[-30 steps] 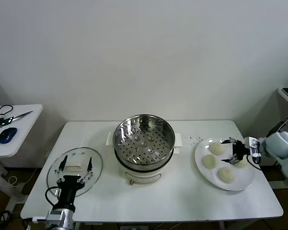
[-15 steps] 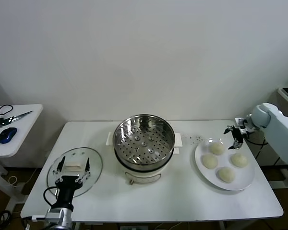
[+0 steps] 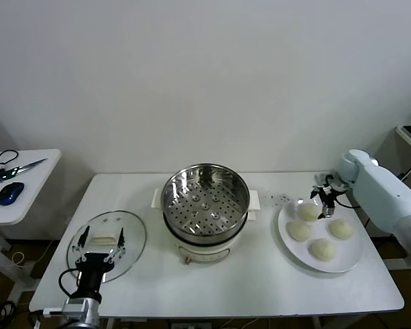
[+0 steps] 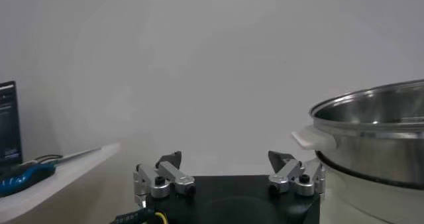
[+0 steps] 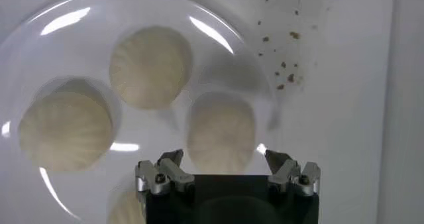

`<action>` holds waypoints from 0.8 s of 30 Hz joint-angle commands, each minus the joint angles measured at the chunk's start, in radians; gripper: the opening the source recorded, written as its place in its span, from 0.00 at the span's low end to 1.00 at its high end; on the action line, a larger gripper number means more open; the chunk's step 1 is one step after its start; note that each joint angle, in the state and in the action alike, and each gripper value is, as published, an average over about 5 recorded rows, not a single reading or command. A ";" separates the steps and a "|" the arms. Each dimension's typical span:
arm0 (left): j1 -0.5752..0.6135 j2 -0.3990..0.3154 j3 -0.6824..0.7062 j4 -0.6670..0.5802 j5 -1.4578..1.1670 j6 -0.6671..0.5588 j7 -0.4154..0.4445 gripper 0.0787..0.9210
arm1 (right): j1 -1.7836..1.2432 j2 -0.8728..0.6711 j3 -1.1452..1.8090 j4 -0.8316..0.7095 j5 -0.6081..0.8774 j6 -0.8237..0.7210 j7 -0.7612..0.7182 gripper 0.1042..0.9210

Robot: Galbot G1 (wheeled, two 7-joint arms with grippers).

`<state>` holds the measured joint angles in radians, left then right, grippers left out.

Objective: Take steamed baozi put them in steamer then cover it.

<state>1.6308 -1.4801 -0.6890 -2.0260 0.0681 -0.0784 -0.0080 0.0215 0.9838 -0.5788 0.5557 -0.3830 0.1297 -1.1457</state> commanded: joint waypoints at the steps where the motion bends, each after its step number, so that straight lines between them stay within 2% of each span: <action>1: 0.001 0.001 -0.002 0.003 -0.001 -0.001 0.000 0.88 | -0.005 0.044 0.012 -0.047 -0.036 0.006 -0.001 0.88; 10: 0.005 0.002 -0.014 0.012 -0.008 -0.008 -0.002 0.88 | -0.011 0.060 0.028 -0.070 -0.075 0.013 -0.003 0.87; 18: 0.005 0.004 -0.015 0.013 -0.010 -0.009 -0.004 0.88 | -0.014 0.062 0.049 -0.075 -0.106 0.022 -0.004 0.72; 24: 0.011 0.002 -0.013 0.010 -0.009 -0.011 -0.005 0.88 | -0.011 0.063 0.060 -0.072 -0.109 0.027 -0.003 0.67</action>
<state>1.6426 -1.4771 -0.7021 -2.0154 0.0585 -0.0889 -0.0125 0.0145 1.0377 -0.5273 0.4937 -0.4747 0.1578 -1.1519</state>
